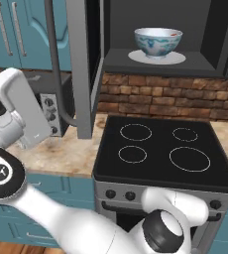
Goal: Place the bowl containing the carrot and sweet potato in the microwave. Close the microwave door and press the start button to microwave the meal.
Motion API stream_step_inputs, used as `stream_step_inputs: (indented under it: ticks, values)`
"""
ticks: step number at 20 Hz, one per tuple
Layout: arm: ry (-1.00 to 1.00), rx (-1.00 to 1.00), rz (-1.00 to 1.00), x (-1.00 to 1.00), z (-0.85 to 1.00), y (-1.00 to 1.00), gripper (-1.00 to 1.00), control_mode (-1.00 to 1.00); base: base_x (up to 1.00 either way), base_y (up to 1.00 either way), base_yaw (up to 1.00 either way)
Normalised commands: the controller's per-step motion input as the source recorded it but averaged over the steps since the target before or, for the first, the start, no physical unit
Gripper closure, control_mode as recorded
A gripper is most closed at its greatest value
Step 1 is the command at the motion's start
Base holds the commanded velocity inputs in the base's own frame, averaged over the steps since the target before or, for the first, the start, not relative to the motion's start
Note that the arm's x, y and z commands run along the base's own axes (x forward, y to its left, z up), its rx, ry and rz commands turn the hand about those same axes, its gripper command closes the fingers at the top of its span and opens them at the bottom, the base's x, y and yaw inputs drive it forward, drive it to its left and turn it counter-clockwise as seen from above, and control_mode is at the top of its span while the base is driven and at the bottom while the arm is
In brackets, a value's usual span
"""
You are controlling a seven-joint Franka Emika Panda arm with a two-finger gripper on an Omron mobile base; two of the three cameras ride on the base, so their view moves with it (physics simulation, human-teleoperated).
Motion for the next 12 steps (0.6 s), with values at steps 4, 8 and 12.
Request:
stream_step_inputs:
  ticks: [4, 8, 12]
  values:
    - [-0.01, 0.08, -0.38, 0.17, 0.0, -0.84, -1.0, -1.0, 0.0, 0.0, 0.0]
    - [-0.05, 0.07, -0.3, -0.02, 0.0, -1.0, -1.0, -1.0, 0.0, 0.0, 0.0]
    - [-0.08, 0.0, -0.18, -0.45, 0.0, -1.0, -1.0, -1.0, 0.0, 0.0, 0.0]
